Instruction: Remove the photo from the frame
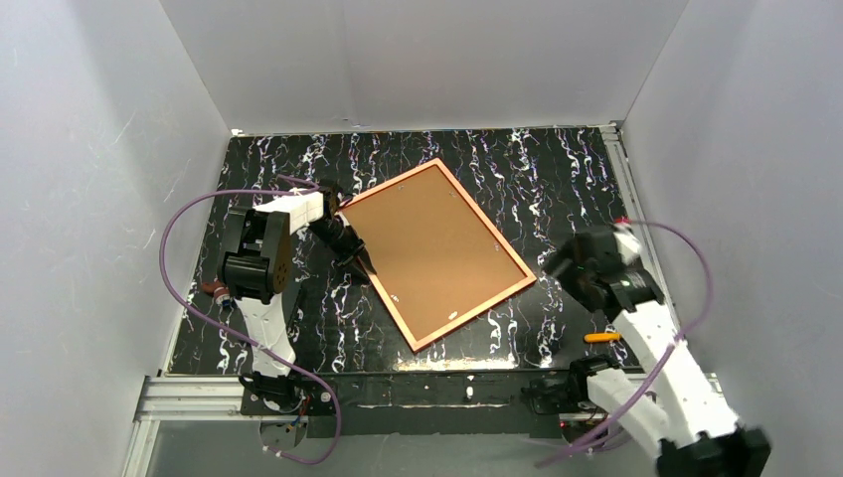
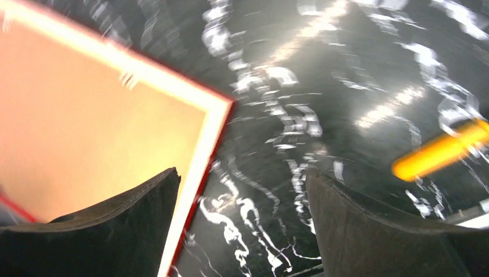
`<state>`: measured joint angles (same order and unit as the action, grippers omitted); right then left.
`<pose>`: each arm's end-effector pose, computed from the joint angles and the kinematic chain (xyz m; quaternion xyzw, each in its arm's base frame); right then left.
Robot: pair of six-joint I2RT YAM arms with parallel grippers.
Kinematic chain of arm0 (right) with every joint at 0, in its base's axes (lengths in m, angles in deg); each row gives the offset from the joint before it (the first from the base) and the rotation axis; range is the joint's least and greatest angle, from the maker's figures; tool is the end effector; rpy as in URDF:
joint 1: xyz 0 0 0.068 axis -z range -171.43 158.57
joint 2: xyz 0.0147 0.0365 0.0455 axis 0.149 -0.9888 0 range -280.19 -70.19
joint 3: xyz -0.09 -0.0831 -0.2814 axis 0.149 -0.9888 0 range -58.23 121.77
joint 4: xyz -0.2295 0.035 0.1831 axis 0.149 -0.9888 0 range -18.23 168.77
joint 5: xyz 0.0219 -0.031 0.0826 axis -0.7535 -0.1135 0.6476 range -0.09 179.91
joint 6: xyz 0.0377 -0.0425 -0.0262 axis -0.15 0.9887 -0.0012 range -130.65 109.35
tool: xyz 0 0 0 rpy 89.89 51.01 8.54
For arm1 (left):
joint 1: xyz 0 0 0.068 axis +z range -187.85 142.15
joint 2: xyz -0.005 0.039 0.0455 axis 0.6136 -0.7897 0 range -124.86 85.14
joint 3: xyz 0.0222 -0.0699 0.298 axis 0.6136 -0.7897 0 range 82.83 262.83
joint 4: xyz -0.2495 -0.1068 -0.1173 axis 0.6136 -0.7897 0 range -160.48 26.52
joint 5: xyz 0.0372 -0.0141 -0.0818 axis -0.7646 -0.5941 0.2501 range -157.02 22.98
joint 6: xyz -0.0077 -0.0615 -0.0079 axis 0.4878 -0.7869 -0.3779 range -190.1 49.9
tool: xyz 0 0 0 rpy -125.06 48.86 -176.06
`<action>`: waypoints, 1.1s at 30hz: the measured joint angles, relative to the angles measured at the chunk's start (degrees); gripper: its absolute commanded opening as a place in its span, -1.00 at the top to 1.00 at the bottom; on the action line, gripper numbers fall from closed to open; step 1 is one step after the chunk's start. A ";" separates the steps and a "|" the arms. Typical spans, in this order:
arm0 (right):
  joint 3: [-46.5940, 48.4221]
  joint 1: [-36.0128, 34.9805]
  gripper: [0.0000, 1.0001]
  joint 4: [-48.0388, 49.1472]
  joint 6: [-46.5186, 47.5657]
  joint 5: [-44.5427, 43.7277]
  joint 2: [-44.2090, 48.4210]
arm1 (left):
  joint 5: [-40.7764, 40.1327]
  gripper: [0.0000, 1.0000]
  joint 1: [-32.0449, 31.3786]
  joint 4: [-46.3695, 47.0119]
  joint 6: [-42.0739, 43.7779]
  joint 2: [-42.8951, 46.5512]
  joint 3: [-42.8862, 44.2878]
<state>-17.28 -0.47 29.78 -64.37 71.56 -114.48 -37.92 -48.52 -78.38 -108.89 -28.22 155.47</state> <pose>0.1633 0.0108 0.2714 0.4028 0.8447 0.0370 0.3506 0.4440 -0.1074 0.1547 -0.1525 0.9150 -0.3377 0.1595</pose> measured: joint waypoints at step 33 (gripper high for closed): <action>64.48 -76.15 -0.77 -16.81 18.93 -29.27 -80.72 | 1.01 1.00 0.61 -5.01 1.57 10.56 -1.88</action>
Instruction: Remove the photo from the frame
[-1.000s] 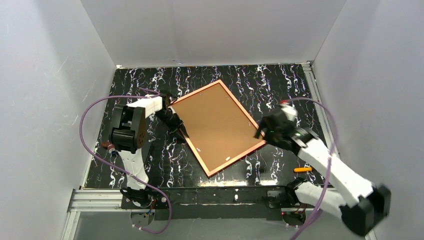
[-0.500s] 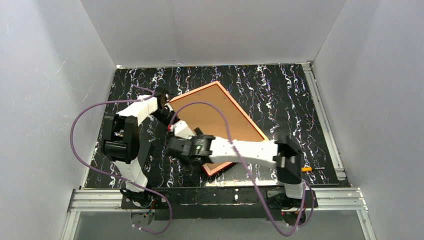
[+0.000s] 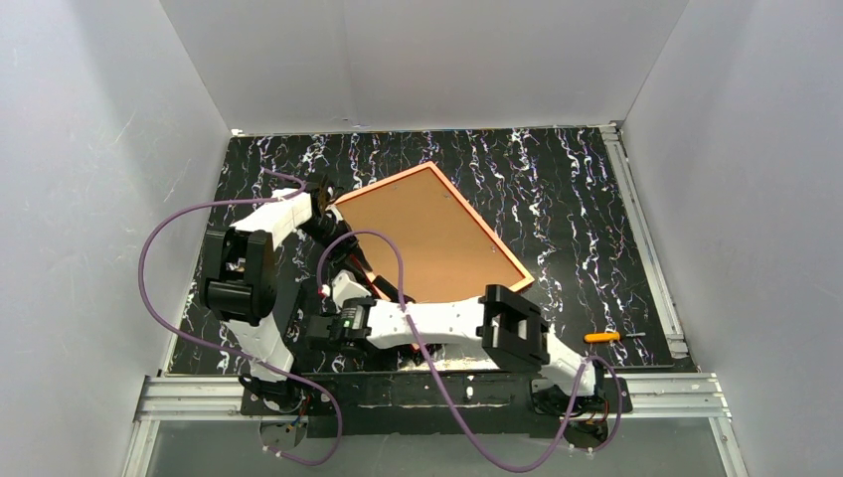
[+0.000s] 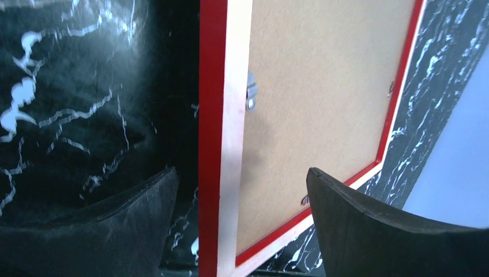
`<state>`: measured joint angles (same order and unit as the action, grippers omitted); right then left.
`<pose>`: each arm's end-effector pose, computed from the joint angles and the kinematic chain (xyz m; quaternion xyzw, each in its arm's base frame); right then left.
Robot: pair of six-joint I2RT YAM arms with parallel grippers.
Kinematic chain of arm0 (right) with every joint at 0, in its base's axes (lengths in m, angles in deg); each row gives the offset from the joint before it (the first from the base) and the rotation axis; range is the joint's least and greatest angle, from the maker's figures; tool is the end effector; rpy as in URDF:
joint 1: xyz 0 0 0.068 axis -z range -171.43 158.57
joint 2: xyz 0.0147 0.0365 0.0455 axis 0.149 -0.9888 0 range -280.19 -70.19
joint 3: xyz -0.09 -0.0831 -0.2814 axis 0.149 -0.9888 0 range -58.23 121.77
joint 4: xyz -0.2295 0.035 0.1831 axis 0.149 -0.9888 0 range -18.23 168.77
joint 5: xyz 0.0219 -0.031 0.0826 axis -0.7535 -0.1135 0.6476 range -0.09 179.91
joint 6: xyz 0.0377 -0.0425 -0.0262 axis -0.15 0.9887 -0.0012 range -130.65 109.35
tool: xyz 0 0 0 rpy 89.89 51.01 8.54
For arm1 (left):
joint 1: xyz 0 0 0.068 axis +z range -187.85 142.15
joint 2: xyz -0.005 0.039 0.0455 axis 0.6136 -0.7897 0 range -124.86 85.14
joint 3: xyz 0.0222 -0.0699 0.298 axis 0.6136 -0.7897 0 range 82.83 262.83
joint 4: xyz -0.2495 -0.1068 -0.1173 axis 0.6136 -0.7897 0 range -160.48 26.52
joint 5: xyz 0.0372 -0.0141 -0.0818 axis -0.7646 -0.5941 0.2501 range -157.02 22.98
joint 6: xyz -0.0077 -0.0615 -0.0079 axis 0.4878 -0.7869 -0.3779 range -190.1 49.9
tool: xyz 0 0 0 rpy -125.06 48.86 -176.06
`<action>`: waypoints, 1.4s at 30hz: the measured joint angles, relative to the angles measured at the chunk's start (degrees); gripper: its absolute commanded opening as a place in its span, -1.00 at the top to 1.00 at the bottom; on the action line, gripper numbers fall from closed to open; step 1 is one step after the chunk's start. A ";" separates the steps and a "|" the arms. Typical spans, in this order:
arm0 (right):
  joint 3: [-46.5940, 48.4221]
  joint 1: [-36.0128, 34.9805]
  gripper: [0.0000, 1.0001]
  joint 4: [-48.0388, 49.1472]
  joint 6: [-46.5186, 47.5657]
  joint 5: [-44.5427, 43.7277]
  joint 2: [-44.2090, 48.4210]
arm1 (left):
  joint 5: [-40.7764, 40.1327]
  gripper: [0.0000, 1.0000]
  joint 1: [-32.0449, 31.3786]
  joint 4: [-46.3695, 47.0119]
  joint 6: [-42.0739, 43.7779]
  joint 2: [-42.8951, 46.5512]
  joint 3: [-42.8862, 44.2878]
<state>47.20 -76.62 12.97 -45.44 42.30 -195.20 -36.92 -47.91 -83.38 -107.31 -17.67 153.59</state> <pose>0.0757 0.4805 0.2149 -0.3746 0.8341 -0.1699 0.3676 0.4168 -0.0984 0.2161 -0.1319 0.9073 -0.3511 0.1900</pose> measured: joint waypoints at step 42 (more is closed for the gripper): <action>-30.88 4.55 0.97 36.28 2.25 18.43 15.65 | -0.09 -0.96 4.74 3.39 -2.67 15.43 -12.15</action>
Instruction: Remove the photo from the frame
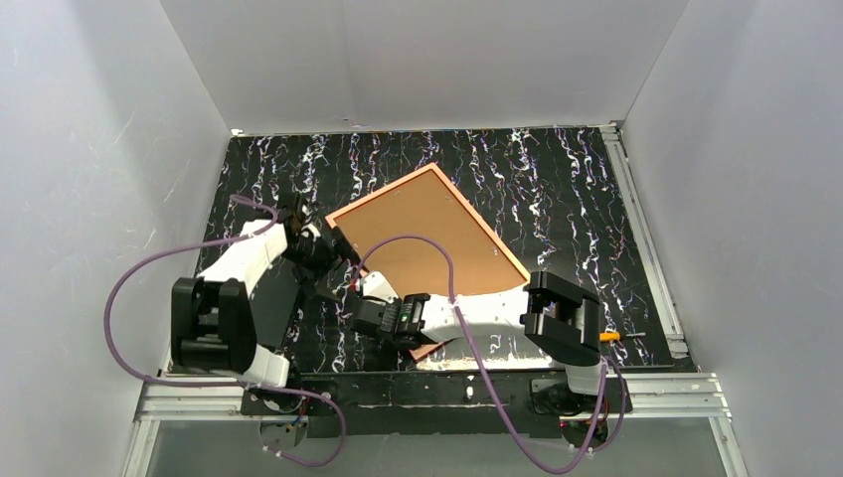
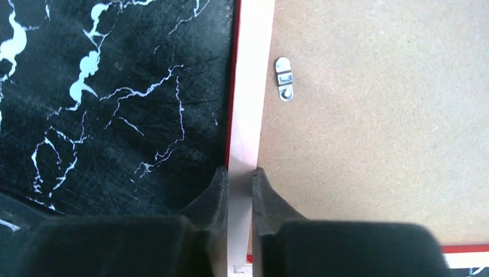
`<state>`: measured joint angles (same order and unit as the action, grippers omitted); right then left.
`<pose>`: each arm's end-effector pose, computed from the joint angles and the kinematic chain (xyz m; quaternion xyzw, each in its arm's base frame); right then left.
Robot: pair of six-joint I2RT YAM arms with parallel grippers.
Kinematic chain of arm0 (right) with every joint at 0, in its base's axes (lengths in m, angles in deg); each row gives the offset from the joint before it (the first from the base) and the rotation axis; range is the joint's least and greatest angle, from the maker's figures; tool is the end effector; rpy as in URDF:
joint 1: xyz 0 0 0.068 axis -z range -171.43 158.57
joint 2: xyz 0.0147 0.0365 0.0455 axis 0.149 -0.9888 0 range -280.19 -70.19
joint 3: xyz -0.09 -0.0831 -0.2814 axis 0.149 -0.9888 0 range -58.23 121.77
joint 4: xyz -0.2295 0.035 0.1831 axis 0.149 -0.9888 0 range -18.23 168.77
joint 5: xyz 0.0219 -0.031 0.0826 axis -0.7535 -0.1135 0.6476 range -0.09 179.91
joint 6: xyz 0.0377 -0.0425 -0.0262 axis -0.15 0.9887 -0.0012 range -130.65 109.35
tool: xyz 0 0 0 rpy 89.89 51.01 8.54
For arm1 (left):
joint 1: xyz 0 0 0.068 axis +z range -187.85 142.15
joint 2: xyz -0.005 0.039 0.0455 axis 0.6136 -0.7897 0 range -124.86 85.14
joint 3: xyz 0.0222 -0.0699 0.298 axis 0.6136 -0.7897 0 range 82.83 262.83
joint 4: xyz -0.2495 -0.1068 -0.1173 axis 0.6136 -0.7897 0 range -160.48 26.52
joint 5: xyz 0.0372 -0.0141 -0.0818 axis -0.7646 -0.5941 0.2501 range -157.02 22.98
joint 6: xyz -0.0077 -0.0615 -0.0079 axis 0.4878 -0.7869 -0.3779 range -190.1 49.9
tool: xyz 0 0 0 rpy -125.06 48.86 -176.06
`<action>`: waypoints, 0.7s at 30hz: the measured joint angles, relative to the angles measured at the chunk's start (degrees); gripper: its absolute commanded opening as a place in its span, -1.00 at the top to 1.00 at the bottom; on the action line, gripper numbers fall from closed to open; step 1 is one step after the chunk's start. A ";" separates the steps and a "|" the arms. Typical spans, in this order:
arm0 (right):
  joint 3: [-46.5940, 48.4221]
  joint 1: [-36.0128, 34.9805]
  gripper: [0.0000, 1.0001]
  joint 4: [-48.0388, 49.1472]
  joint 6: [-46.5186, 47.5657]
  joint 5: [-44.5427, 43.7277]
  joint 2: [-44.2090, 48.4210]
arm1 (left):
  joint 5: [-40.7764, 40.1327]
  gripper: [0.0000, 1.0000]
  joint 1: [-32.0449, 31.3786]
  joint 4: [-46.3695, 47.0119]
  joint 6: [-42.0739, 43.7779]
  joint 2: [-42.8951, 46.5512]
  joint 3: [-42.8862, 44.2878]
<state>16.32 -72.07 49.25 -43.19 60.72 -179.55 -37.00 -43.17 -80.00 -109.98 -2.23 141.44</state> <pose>0.0935 0.4247 0.1802 -0.3334 0.8845 0.0441 0.3234 0.3590 -0.0575 0.2477 -0.1712 0.8822 -0.3624 0.2472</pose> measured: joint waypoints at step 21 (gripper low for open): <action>-11.54 5.51 0.97 6.84 -1.20 13.18 22.64 | 11.52 -0.96 1.44 40.26 -23.41 22.69 -29.16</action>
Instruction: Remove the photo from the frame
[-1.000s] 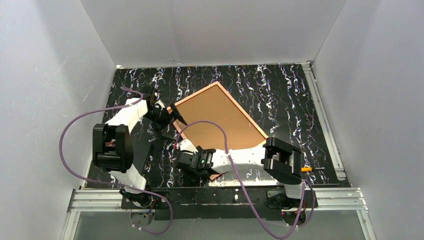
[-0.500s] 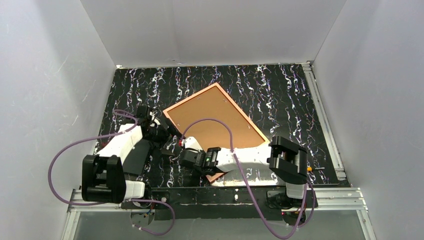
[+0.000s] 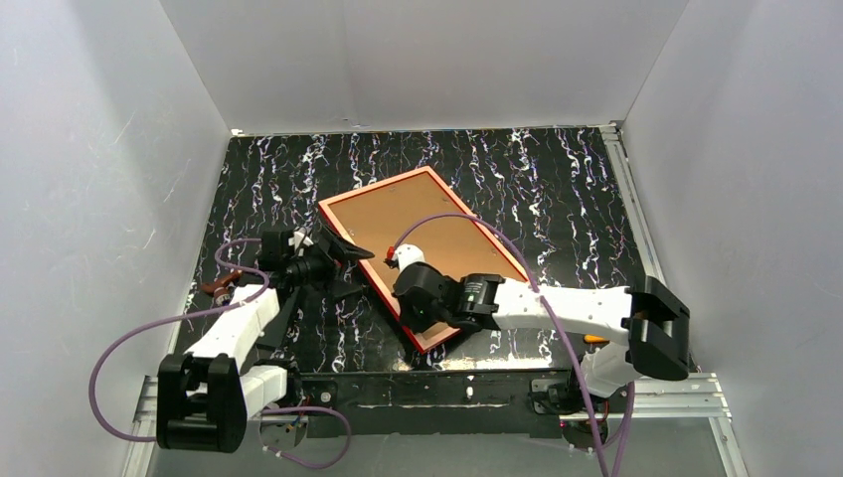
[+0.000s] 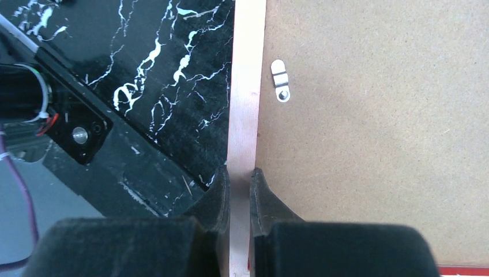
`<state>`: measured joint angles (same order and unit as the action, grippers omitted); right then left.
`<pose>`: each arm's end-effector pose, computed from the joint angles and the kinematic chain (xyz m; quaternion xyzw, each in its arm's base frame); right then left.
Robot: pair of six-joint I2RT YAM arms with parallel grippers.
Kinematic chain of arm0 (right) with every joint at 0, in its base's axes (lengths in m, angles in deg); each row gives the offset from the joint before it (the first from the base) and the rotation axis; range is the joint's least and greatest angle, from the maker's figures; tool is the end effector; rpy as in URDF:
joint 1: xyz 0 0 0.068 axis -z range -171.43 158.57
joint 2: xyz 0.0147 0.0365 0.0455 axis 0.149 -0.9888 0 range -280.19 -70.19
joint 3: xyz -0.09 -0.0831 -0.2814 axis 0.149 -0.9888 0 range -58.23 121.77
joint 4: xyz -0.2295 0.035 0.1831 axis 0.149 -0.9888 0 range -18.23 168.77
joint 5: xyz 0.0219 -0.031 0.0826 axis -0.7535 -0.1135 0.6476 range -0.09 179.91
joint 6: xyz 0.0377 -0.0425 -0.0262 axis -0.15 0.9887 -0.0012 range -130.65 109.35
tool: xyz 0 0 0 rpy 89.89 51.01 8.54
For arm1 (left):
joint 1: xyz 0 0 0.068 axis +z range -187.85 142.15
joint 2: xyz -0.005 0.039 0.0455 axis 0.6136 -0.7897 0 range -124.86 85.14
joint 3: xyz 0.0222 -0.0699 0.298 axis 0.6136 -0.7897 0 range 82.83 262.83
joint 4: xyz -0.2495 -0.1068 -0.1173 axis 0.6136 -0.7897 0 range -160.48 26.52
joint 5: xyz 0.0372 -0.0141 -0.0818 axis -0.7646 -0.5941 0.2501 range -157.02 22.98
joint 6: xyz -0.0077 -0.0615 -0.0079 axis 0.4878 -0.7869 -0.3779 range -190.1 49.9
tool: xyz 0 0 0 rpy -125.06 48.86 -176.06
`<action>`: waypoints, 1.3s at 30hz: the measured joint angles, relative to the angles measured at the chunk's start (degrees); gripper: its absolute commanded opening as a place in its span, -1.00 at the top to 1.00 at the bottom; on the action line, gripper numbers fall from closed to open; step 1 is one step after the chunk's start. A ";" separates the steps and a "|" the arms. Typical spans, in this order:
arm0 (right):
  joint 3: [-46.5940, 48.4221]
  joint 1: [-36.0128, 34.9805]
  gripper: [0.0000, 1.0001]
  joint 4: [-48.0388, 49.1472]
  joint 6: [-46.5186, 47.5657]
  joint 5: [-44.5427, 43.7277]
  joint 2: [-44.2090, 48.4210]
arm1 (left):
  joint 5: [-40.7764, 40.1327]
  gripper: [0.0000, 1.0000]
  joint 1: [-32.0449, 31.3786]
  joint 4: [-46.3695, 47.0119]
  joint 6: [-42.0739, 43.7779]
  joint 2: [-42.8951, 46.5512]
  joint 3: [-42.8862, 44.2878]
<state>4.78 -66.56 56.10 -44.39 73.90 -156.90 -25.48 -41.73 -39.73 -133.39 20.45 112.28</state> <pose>0.1069 0.3514 0.2672 -0.2765 0.8783 0.2241 0.3192 0.2612 -0.0495 0.2488 -0.1638 0.7401 -0.5561 0.3410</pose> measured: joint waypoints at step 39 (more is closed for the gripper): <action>27.96 -9.88 -0.58 -24.22 -2.75 -11.41 -5.51 | 2.16 1.00 -3.10 -19.12 4.24 3.02 9.88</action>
<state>32.73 -76.44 31.88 -47.14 62.49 -162.41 -23.32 -44.83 -58.86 -129.15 23.47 122.16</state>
